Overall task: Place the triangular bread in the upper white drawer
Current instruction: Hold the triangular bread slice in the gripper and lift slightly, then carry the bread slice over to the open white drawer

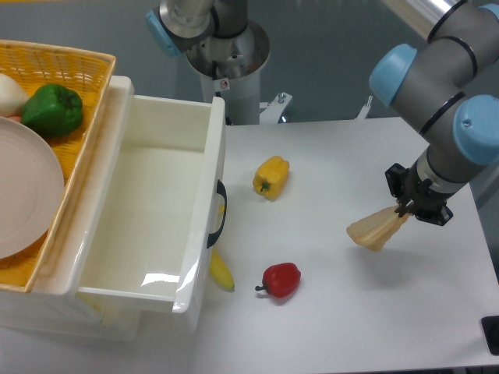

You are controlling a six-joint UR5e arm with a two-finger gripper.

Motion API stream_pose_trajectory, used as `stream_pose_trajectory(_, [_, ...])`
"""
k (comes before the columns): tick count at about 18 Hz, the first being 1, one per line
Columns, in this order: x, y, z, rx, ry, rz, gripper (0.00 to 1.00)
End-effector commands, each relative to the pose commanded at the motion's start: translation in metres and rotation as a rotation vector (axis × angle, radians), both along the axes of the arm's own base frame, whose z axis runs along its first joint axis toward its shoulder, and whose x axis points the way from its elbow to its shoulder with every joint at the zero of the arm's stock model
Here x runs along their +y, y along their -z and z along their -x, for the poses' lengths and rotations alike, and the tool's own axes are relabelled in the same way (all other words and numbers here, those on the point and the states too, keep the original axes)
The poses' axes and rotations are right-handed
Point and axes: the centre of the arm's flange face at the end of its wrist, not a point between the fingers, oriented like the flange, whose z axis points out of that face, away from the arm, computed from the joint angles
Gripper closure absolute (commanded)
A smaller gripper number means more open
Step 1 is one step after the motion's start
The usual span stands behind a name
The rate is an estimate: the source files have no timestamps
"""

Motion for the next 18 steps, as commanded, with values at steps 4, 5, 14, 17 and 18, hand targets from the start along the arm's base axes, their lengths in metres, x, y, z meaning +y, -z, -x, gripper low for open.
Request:
stream_pose_trajectory(4, [-0.001,-0.004,-0.001,0.006,-0.003,-0.002,1.00])
stream_pose_trajectory(5, [-0.001,-0.005,-0.002,0.006,-0.003,-0.002,1.00])
stream_pose_trajectory(14, [0.002,-0.050,-0.035,0.018,-0.135,-0.077,1.00])
stream_pose_trajectory(17, [0.005,-0.071,-0.058,0.018,-0.163,-0.116,1.00])
stream_pose_trajectory(18, [0.005,-0.082,-0.068,0.026,-0.172,-0.129,1.00])
